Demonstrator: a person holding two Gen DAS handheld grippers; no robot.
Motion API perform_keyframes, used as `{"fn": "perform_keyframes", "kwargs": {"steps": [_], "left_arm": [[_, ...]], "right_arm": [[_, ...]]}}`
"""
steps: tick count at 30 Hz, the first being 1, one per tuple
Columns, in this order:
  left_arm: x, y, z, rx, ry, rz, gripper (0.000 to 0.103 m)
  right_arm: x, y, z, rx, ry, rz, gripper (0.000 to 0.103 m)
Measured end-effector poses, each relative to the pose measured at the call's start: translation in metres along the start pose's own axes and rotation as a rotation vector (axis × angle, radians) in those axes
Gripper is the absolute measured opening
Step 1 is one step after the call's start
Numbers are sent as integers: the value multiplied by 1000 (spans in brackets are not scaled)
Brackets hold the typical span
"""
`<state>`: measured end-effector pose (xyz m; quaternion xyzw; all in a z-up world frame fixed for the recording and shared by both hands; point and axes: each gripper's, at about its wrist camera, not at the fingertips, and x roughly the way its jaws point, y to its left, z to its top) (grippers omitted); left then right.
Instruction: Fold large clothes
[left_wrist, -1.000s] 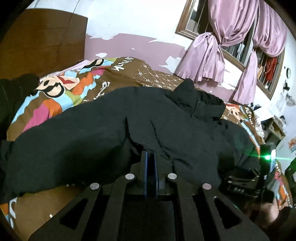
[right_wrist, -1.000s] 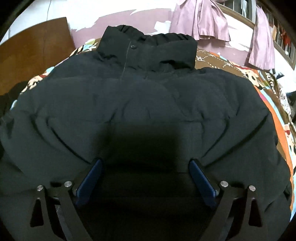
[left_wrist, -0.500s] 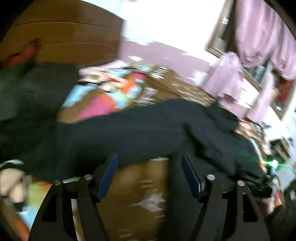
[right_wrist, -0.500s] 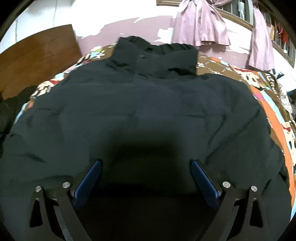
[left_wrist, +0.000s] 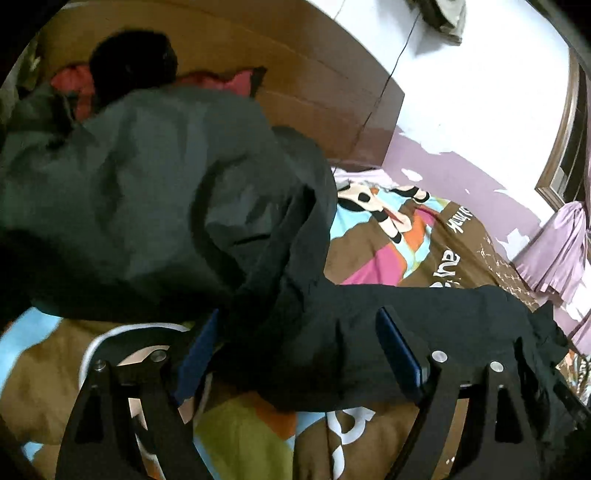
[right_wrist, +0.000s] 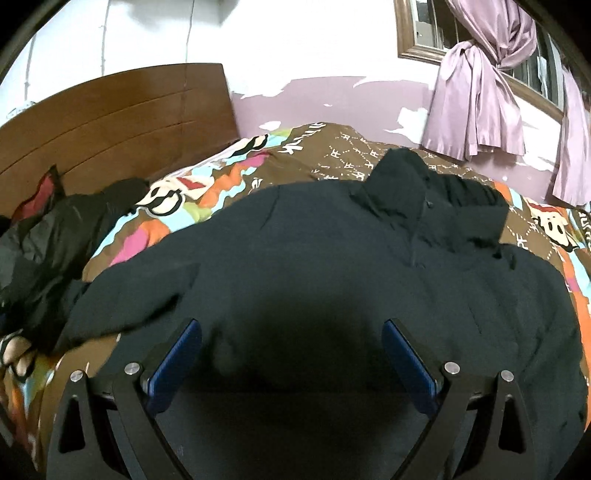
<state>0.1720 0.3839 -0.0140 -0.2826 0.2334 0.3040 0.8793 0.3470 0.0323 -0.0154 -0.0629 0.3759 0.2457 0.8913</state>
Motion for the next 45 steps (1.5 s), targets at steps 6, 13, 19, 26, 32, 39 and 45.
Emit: {"fn": "perform_keyframes", "kwargs": {"steps": [6, 13, 19, 26, 32, 39, 45], "left_arm": [[22, 25, 1, -82, 105, 9, 78], [13, 24, 3, -10, 88, 45, 24], [-27, -10, -7, 169, -101, -19, 10], [-104, -93, -32, 476, -307, -319, 9], [-120, -168, -65, 619, -165, -564, 9], [-121, -259, -126, 870, 32, -643, 9], [-97, -299, -173, 979, 133, -641, 9]], "right_arm": [[47, 10, -11, -4, 86, -47, 99], [56, 5, -28, 15, 70, -35, 103], [34, 2, -25, 50, 2, -5, 103], [-11, -10, -21, 47, -47, 69, 103], [-47, -53, -14, 198, -93, 169, 103], [-85, -112, -21, 468, -127, 335, 103], [-88, -138, -37, 615, -90, 455, 103]]}}
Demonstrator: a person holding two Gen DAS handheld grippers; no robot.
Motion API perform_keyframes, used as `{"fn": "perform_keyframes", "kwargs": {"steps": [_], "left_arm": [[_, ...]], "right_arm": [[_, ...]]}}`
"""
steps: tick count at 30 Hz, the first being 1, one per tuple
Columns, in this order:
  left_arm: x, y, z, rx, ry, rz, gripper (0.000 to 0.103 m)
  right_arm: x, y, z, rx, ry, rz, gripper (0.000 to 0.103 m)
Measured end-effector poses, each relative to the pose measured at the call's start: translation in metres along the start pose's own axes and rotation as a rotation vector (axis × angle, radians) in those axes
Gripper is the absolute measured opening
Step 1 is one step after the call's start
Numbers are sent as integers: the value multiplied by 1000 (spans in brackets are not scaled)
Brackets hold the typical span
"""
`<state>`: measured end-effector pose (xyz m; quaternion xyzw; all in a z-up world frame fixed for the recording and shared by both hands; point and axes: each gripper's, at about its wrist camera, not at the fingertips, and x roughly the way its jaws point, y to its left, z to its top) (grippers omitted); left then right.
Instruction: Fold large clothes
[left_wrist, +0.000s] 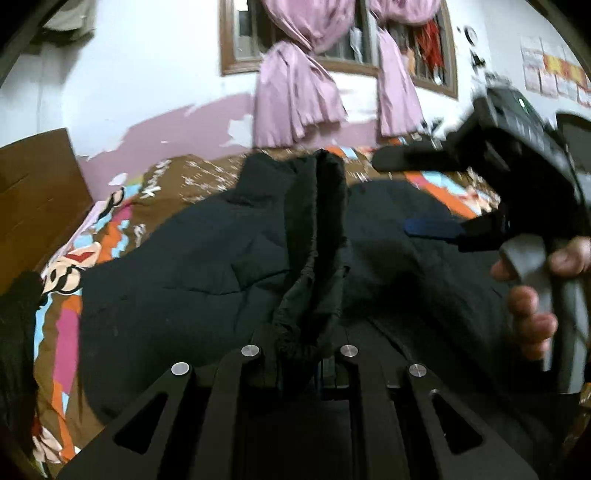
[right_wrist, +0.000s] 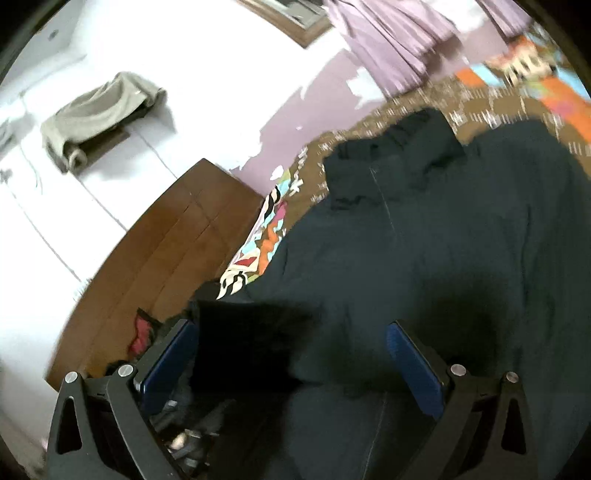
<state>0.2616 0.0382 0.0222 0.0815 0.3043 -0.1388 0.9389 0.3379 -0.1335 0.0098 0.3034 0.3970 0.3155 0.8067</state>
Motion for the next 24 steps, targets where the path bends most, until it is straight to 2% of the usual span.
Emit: {"fn": "perform_keyframes", "kwargs": {"steps": [4, 7, 9, 11, 12, 14, 15, 17, 20, 24], "left_arm": [[32, -16, -18, 98, 81, 25, 9], [42, -24, -30, 134, 111, 31, 9], [48, -26, -35, 147, 115, 31, 9], [50, -29, -36, 161, 116, 27, 9], [51, -30, -37, 168, 118, 26, 9], [54, -30, -39, 173, 133, 25, 10], [54, -29, -38, 173, 132, 20, 12], [47, -27, -37, 165, 105, -1, 17], [31, -27, -31, 156, 65, -38, 38], [5, -33, -26, 149, 8, -78, 43]], "right_arm": [[10, -18, -7, 89, 69, 76, 101], [19, -23, -11, 116, 118, 112, 94], [24, -23, -12, 113, 149, 104, 82], [32, -24, -14, 117, 191, 97, 51], [35, -25, -15, 121, 207, 90, 45], [36, -26, -16, 133, 216, 99, 18], [34, -25, -15, 124, 213, 98, 13], [29, -21, -10, 86, 208, 96, 9], [17, -10, -1, 13, 172, 76, 7], [-5, 1, 22, -50, 90, 56, 6]]}}
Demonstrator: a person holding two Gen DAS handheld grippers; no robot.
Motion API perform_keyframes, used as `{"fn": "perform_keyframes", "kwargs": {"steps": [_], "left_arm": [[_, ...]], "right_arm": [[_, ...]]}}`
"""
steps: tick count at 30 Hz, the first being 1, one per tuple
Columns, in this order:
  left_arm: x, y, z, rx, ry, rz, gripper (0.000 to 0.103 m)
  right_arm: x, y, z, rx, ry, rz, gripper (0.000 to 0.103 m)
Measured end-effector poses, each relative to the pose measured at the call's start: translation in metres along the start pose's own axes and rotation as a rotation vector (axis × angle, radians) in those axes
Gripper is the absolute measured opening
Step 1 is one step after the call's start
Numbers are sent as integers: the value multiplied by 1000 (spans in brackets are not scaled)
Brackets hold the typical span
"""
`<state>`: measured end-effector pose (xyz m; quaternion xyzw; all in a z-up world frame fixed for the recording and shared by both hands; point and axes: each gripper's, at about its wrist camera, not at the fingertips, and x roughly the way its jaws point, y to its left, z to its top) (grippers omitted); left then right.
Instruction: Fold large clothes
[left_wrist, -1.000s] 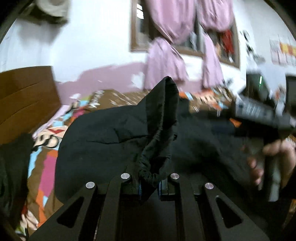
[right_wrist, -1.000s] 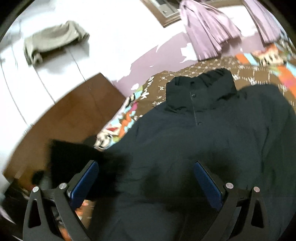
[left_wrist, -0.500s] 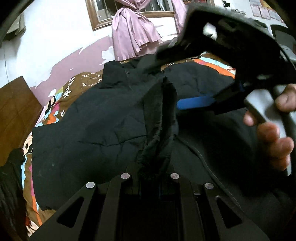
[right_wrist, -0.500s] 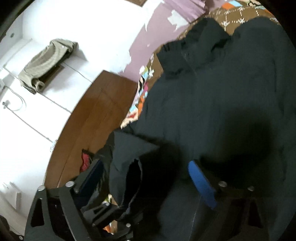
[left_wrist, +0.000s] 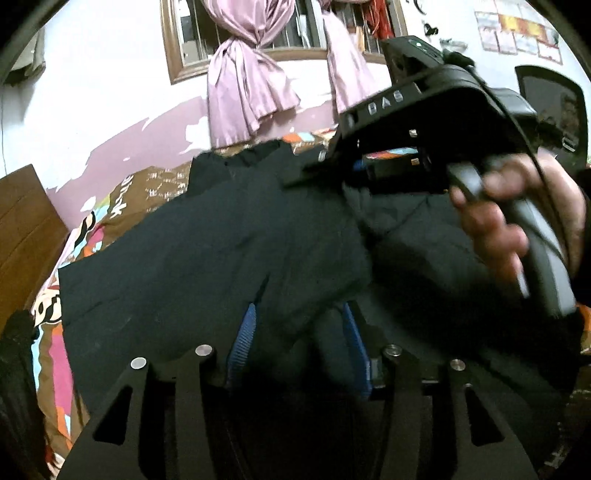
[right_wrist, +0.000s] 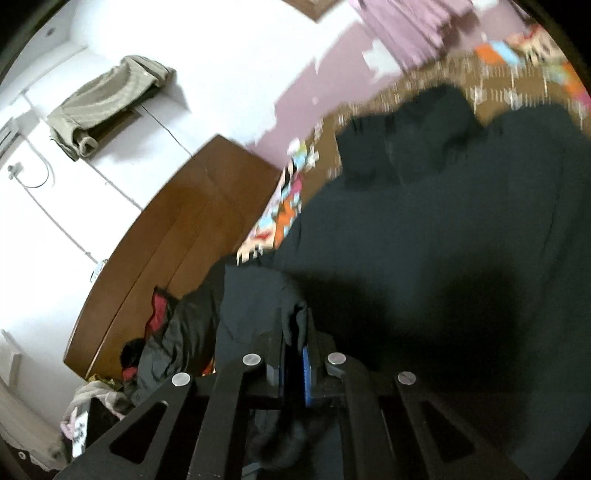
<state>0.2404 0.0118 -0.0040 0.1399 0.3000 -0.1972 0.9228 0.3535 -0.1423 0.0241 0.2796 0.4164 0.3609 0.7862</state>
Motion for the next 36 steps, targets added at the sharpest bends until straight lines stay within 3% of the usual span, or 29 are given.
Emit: {"fn": "perform_keyframes", "kwargs": {"steps": [5, 9, 12, 17, 21, 22, 24, 25, 26, 27, 31, 33, 36], "left_arm": [[-20, 13, 14, -97, -56, 25, 47], [-33, 34, 28, -189, -113, 68, 55], [-33, 55, 38, -252, -110, 101, 57], [-26, 93, 48, -379, -81, 146, 57], [-19, 111, 52, -440, -53, 170, 57], [-14, 114, 53, -443, -41, 168, 57], [-3, 116, 56, -438, -18, 161, 57], [4, 116, 60, -432, 3, 146, 57], [11, 114, 61, -429, 15, 135, 57], [17, 112, 63, -429, 25, 117, 57], [44, 104, 70, -438, 64, 37, 57], [58, 96, 72, -419, 97, 5, 58], [80, 85, 66, -377, 182, 17, 57]], "right_arm": [[-41, 11, 30, -107, -110, -99, 6], [-71, 10, 50, -169, -203, -236, 6], [-89, 3, 60, -197, -260, -338, 6], [-100, -19, 66, -215, -295, -477, 6], [-89, -42, 54, -212, -254, -575, 9], [-84, -45, 52, -224, -246, -599, 16], [-78, -48, 47, -254, -242, -670, 46], [-78, -46, 45, -271, -253, -701, 71], [-79, -44, 42, -299, -275, -727, 77], [-76, -39, 39, -337, -293, -740, 77], [-50, -33, 32, -424, -183, -659, 77], [-25, -36, 25, -462, -66, -634, 77], [4, -48, 12, -486, 50, -637, 73]]}}
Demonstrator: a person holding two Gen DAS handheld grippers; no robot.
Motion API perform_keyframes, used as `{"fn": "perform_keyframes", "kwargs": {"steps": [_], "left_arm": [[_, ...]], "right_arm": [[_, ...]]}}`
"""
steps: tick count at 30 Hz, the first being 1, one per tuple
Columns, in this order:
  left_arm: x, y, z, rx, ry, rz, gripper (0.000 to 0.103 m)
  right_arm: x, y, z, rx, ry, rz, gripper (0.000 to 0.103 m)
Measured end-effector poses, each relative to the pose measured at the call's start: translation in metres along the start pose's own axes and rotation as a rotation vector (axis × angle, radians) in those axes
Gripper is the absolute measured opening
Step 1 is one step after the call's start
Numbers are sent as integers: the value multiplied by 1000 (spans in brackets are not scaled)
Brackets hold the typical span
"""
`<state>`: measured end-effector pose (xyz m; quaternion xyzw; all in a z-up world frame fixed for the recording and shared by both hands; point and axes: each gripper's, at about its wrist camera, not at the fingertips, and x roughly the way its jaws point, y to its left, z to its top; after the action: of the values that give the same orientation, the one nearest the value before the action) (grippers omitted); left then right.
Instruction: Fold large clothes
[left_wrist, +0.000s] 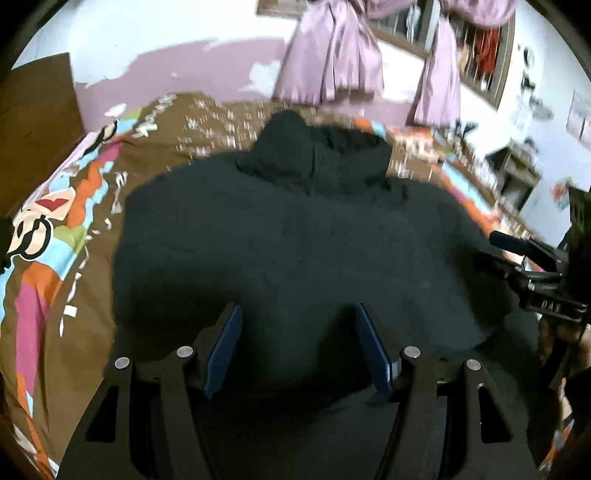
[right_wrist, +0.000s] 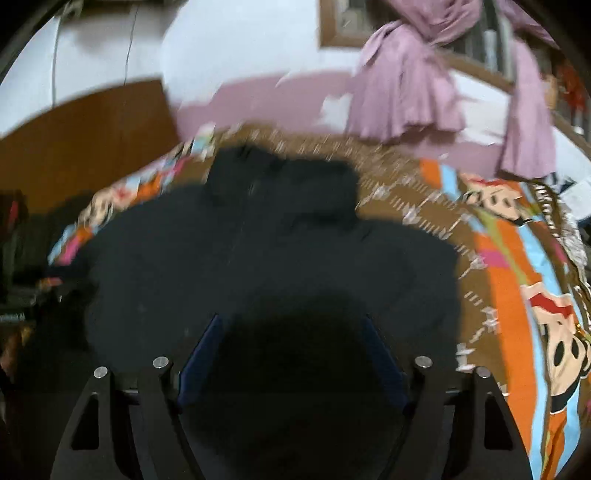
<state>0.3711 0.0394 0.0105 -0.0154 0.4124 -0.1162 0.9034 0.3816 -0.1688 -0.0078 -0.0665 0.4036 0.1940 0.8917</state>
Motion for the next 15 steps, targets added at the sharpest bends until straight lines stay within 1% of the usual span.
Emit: {"fn": "perform_keyframes", "kwargs": {"steps": [2, 3, 7, 9, 12, 15], "left_arm": [[11, -2, -6, 27, 39, 33, 58], [14, -1, -9, 29, 47, 31, 58], [24, 1, -15, 36, 71, 34, 58], [32, 0, -16, 52, 86, 50, 58], [43, -5, -19, 87, 105, 93, 58], [48, -7, -22, 114, 103, 126, 58]], "right_arm": [[23, 0, -11, -12, 71, -25, 73], [30, -2, -16, -6, 90, -26, 73], [47, -13, -27, 22, 109, -4, 73], [53, -9, -27, 10, 121, -11, 73], [62, -4, -32, -13, 142, -29, 74], [66, -3, -32, -14, 158, -34, 74]]}}
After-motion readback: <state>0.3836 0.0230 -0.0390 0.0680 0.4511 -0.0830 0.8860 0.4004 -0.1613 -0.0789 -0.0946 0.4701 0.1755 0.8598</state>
